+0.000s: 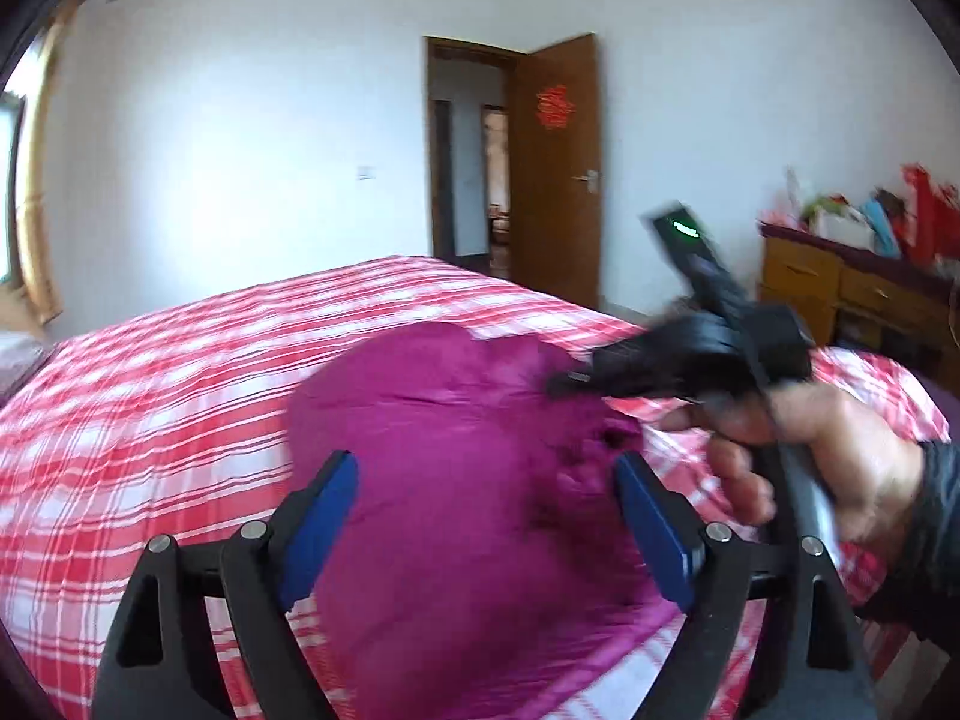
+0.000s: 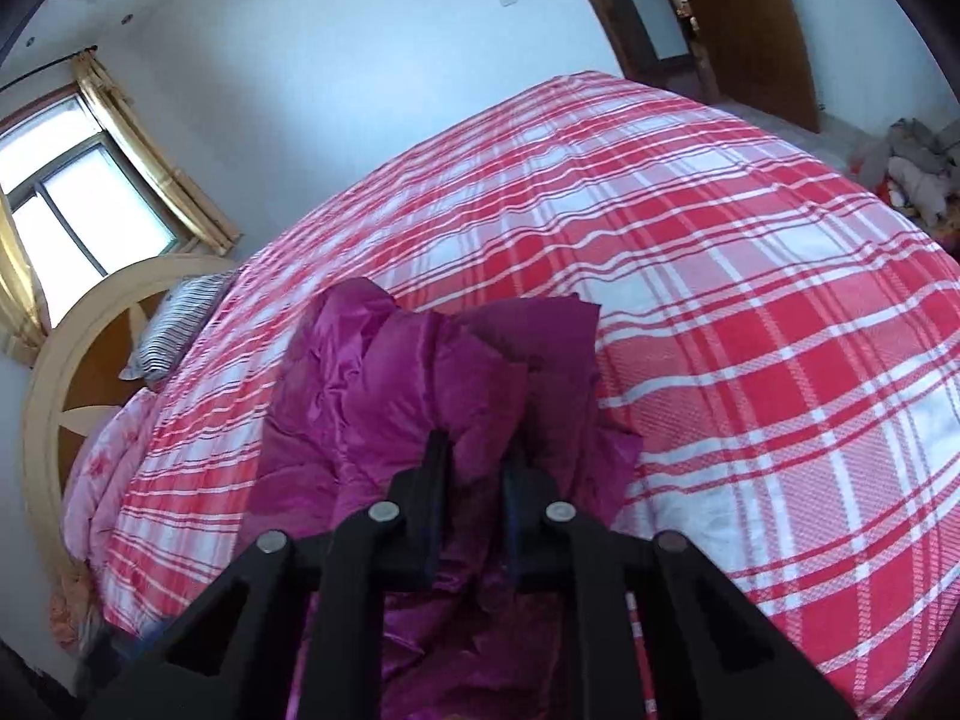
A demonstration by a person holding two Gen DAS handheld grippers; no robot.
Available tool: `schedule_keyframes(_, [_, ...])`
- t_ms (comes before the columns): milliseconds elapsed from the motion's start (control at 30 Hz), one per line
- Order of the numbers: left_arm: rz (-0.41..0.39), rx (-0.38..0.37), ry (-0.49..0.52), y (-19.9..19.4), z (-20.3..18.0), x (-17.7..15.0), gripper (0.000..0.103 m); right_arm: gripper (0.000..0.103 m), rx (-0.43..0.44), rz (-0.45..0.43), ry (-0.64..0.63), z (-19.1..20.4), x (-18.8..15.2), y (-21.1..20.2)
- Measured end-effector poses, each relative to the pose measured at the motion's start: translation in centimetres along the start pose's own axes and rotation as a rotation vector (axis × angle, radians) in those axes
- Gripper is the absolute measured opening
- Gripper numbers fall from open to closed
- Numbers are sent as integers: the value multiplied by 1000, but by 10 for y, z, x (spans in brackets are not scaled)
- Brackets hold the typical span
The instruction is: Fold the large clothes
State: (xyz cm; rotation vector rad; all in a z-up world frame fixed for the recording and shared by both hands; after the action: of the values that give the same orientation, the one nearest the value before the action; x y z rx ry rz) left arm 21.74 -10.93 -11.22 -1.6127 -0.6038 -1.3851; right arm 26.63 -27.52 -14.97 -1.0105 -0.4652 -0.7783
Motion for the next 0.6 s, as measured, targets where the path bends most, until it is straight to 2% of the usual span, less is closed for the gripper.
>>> schedule_keyframes(100, [85,72,-43,21,28,-9,90,17,-31,1,-9,-7,-1,5])
schedule_keyframes(133, [109,62,-89,26,35,-14,90,18,-52,3,-17,-8,-2,6])
schedule_keyframes(233, [73,49,-206,18,56,-26,90,18,-99,4,-32,-11,-3,3])
schedule_keyframes(300, [104,40,-168,26,47,-31,90,18,-116,5,-52,-10,-2,1])
schedule_keyframes(367, [134,46,-101,39,30,-34,90,23,-166,0,-61,-9,0,-2])
schedule_keyframes(433, [138,51,-80,45,22,-36,90,35,-213,-22,-33,-9,5,-9])
schedule_keyframes(500, [138,58,-78,49,20,-34,90,35,-262,-93,21,0,15,-31])
schedule_keyframes(567, [137,52,-84,50,19,-32,90,36,-248,-183,31,20,26,-54])
schedule_keyframes(600, [139,49,-87,49,19,-32,90,36,-211,-227,33,33,31,-65])
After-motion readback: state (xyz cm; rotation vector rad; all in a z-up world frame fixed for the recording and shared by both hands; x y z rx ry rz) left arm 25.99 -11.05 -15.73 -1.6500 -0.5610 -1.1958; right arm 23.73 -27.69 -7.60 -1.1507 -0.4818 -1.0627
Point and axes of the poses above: each gripper's, at about its wrist camera, not at the fingertips, and y roughly the way its jaws point, z to its left, x to its top, the point moved 2 cm from there along y, roughly the way its jaws point, and after that the axes turned 3 degrees about -z, right-handed, at the moved point
